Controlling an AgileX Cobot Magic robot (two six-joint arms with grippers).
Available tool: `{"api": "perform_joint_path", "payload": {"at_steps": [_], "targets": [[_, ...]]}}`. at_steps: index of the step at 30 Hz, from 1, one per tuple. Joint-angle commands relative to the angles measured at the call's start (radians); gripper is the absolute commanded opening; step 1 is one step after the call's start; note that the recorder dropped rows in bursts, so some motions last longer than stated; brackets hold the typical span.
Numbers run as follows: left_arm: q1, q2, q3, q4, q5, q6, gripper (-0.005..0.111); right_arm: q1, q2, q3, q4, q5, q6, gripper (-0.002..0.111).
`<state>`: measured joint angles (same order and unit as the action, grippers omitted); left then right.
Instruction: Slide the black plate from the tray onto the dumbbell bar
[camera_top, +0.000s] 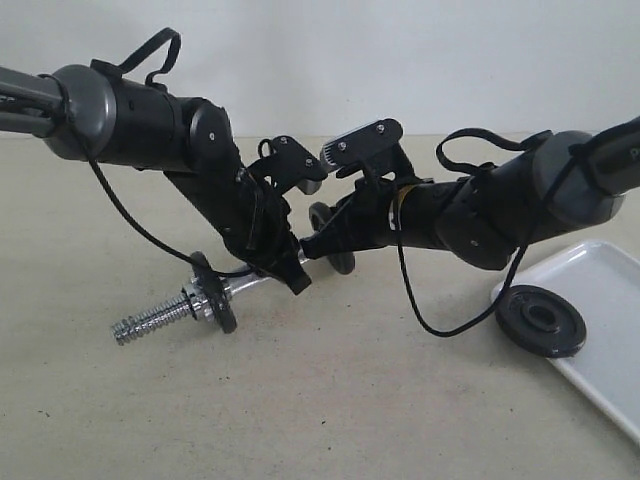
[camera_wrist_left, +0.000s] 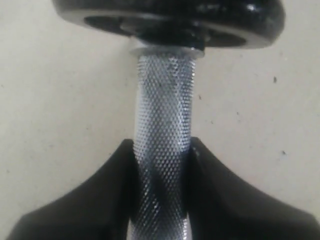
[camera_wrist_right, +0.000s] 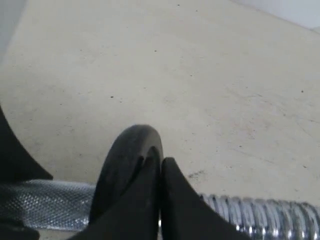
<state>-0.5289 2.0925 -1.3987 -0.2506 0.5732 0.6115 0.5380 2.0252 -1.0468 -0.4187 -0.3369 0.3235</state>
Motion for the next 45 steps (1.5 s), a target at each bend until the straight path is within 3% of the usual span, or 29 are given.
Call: {"api": "perform_joint_path", "payload": {"at_steps": [1,7,23,37,45], "targets": [[-0.04,-0.108,-0.043,-0.135,-0.525,-0.013,0.004,0.063,0.001,-0.001,-0.088,-0.062,-0.013,0.001],[-0.04,-0.108,-0.043,-0.135,-0.52,-0.013,0.004,0.029,0.001,-0.001,-0.083,-0.006,-0.038,0.001],[-0.04,-0.108,-0.043,-0.126,-0.496,-0.013,0.004,-0.178,-0.003,-0.001,-0.083,0.013,-0.048,0.001],[-0.04,-0.11,-0.043,-0.126,-0.498,-0.013,0.004,-0.184,-0.003,-0.001,-0.083,0.013,-0.064,0.001],[-0.04,-0.129,-0.043,-0.126,-0.554,-0.009,0.004,-0.252,-0.031,-0.001,-0.062,0.013,-0.06,0.001]]}}
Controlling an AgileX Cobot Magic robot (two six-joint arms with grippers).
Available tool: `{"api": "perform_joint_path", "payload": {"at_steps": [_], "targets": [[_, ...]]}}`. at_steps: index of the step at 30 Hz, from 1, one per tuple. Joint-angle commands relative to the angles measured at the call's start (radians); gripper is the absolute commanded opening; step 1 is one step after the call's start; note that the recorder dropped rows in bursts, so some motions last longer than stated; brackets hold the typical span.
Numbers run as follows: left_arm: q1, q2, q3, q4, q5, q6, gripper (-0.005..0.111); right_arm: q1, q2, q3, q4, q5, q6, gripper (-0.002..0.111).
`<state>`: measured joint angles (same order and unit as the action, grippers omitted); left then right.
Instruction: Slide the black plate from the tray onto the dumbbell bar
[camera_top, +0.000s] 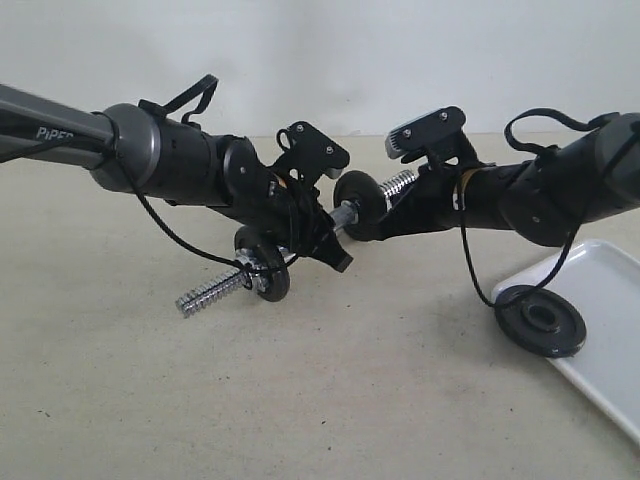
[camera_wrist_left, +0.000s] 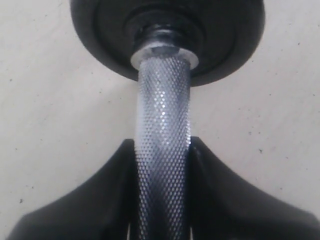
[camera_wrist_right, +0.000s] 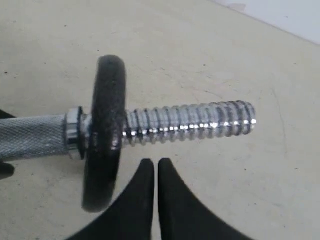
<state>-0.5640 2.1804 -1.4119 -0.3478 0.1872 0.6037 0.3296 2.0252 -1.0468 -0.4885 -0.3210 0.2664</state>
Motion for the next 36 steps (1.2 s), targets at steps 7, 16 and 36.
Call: {"api": "perform_joint_path", "payload": {"at_steps": [7,16,36], "targets": [[-0.005,-0.217,-0.024,-0.029,-0.2,-0.003,0.004,-0.102,-0.071,-0.001,0.008,0.011,0.009,0.001],[-0.005,-0.219,0.037,-0.029,-0.283,-0.005,0.004,-0.11,-0.073,-0.001,0.008,0.008,0.009,0.001],[-0.005,-0.319,0.292,-0.029,-0.539,-0.072,0.004,-0.11,-0.073,-0.001,0.008,-0.013,0.023,0.001]]}}
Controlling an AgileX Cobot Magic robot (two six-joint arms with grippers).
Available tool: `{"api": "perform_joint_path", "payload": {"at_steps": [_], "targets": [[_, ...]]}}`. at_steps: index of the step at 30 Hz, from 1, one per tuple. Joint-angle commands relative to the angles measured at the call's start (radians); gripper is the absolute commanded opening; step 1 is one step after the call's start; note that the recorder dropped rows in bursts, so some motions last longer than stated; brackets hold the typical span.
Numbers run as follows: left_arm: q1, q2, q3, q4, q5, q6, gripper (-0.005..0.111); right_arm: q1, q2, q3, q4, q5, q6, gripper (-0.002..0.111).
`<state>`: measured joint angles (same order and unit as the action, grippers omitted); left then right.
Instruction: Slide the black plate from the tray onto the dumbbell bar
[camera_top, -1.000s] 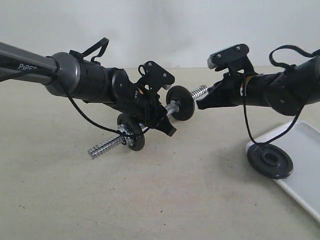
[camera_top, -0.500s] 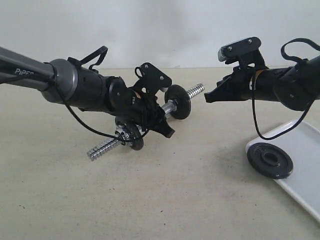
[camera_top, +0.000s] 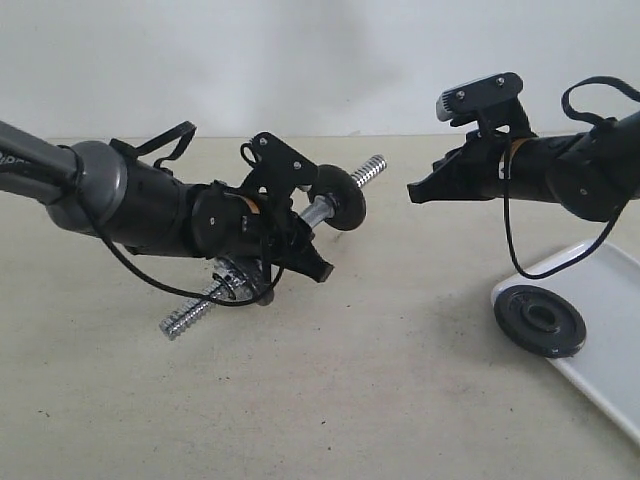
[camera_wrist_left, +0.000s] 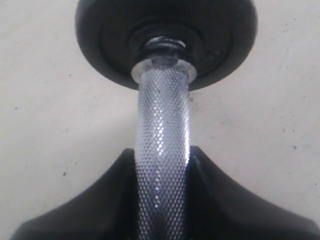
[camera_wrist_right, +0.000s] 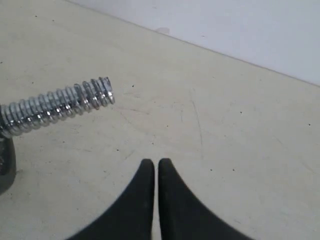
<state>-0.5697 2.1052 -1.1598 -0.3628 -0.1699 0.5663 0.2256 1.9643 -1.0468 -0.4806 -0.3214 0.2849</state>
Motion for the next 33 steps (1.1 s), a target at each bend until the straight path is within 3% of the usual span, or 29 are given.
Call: {"api": "perform_joint_path", "payload": {"at_steps": [1,18,23,33], "targets": [[0.001,-0.247,0.05,-0.014,-0.192,-0.035,0.004,-0.007,-0.012,-0.001,0.0,-0.012,0.005,0.001],[-0.001,-0.382,0.197,-0.009,-0.311,-0.085,0.004,-0.007,-0.096,0.0,-0.004,0.012,0.013,0.001],[-0.001,-0.461,0.303,0.125,-0.373,-0.239,0.004,-0.007,-0.148,0.083,-0.014,-0.027,0.02,0.001],[-0.001,-0.516,0.428,0.168,-0.467,-0.292,0.004,-0.007,-0.242,0.198,-0.025,-0.045,0.02,0.001]]}}
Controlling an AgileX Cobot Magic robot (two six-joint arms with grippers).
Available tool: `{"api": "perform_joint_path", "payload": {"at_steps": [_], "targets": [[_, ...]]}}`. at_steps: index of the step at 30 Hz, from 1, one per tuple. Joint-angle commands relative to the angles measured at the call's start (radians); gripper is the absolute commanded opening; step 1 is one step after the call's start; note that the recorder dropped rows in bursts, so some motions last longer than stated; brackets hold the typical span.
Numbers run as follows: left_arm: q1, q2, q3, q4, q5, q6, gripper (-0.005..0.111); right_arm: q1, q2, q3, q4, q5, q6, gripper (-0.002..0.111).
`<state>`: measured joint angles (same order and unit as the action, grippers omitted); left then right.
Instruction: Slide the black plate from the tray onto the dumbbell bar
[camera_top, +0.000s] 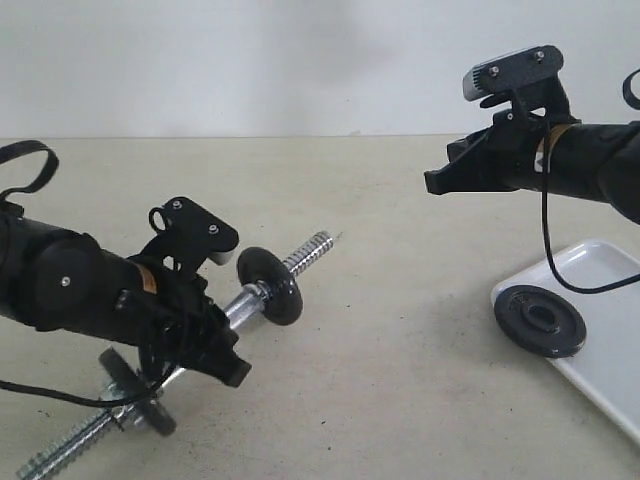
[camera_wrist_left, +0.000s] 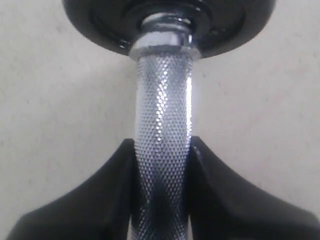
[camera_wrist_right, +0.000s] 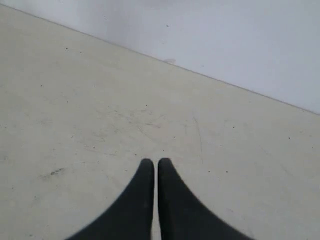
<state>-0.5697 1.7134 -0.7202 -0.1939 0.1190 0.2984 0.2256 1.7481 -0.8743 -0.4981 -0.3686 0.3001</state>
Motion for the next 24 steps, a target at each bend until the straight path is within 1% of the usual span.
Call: {"api": "perform_joint_path", "payload": {"at_steps": [1,4,9,15,20,24], "targets": [[-0.001,-0.125,-0.012,-0.001,-0.756,-0.032,0.004,-0.007,-0.026,0.026,-0.007,0.015,0.008,0.001],[-0.001,-0.134,-0.012,0.001,-0.756,-0.042,0.004,-0.007,-0.034,0.026,-0.009,0.063,0.011,0.001],[-0.001,-0.142,0.0,0.011,-0.761,-0.042,0.004,-0.007,-0.044,0.026,-0.038,0.059,0.011,0.001],[-0.001,-0.142,0.068,0.011,-0.845,-0.043,0.004,-0.007,-0.044,0.026,-0.05,0.059,0.009,0.001],[-0.001,-0.142,0.083,0.011,-0.868,-0.043,0.004,-0.007,-0.044,0.026,-0.05,0.059,-0.012,0.001],[-0.001,-0.142,0.099,0.015,-0.927,-0.043,0.004,-0.007,-0.044,0.026,-0.05,0.059,-0.022,0.001]]}}
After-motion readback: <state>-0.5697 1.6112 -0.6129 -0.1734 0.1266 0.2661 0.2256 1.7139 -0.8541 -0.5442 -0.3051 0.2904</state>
